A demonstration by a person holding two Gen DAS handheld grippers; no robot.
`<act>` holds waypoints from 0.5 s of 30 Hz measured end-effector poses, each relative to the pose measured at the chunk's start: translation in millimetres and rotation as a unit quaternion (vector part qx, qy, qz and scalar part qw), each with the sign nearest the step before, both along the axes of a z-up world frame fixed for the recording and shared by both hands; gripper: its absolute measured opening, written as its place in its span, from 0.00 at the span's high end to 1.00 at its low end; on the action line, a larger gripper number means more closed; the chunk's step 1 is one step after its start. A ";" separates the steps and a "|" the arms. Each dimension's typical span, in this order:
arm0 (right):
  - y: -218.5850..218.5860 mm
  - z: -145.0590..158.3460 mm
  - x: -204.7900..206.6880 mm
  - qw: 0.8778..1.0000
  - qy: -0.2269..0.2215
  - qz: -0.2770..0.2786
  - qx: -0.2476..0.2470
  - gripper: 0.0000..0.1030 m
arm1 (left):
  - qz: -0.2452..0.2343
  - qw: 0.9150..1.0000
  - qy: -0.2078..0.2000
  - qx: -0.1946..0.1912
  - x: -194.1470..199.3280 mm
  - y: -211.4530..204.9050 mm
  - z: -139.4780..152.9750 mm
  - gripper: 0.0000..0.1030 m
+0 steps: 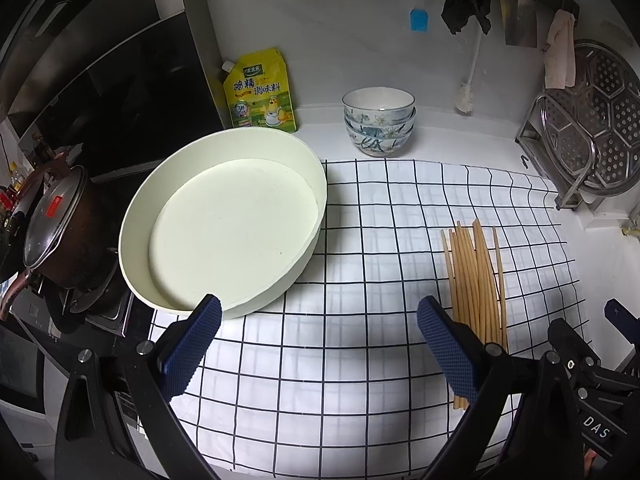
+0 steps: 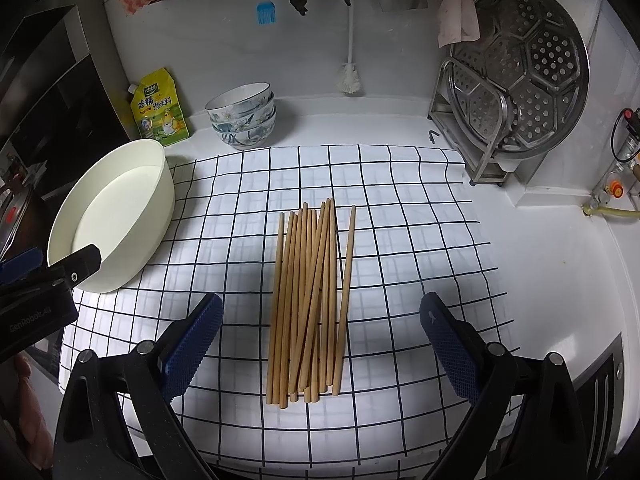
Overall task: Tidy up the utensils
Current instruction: 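Lower the left tool onto a wooden chopstick and close it while the right tool grasps another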
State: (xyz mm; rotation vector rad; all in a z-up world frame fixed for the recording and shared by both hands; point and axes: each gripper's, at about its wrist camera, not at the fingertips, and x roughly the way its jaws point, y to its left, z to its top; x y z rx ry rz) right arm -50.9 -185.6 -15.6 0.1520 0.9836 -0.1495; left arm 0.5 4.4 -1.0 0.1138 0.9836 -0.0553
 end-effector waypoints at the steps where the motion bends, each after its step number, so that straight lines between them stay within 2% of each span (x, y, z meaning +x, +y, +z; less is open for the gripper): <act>1: -1.6 -1.5 -0.5 1.000 0.001 0.002 0.002 0.08 | -0.003 1.000 0.004 -0.002 0.5 -2.3 -2.4 0.06; 7: -30.6 -17.8 -9.2 1.000 0.009 0.002 0.016 0.08 | -0.026 0.999 0.021 -0.022 1.3 -22.8 -20.8 0.06; 15: -70.2 -61.7 -6.5 0.999 0.030 -0.003 0.017 0.08 | -0.046 0.997 0.044 -0.040 6.3 -54.2 -60.2 0.06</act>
